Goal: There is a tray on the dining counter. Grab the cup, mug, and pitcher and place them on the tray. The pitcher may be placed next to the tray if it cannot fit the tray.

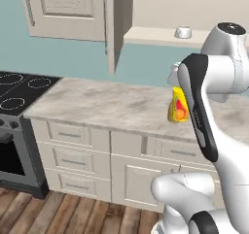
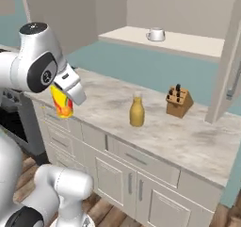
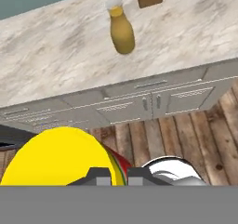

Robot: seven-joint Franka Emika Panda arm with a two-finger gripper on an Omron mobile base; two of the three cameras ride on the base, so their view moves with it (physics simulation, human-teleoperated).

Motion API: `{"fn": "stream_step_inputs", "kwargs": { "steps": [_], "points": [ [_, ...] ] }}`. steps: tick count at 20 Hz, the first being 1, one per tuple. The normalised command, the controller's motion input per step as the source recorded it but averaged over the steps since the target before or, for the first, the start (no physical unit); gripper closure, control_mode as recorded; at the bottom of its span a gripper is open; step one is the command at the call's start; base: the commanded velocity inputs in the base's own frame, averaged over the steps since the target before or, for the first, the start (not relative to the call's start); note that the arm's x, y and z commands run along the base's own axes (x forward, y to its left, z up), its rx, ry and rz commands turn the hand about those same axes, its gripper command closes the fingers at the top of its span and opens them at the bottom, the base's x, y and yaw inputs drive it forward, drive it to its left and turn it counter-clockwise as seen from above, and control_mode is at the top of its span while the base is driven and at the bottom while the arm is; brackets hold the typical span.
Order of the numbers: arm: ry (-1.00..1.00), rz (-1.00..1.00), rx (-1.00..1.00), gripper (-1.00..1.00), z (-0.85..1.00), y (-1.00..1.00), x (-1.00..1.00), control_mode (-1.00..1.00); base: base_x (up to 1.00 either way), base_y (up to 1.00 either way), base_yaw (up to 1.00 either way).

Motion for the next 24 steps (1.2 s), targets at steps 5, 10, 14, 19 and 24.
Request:
{"fn": "stream_step_inputs", "kwargs": {
  "steps": [5, 10, 14, 19, 24],
  "points": [
    [0.0, 0.0, 0.0, 1.0, 0.0, 0.0, 0.0, 1.0, 0.0, 0.0, 0.87],
    [0.0, 0.0, 0.0, 1.0, 0.0, 0.0, 0.0, 1.0, 0.0, 0.0, 0.95],
    [0.0, 0.0, 0.0, 1.0, 0.0, 0.0, 0.0, 1.0, 0.0, 0.0, 0.93],
    [0.0, 0.0, 0.0, 1.0, 0.0, 0.0, 0.0, 1.0, 0.0, 0.0, 0.82],
    [0.0, 0.0, 0.0, 1.0, 0.0, 0.0, 0.0, 1.0, 0.22, -0.05, 0.7]
  ]
}}
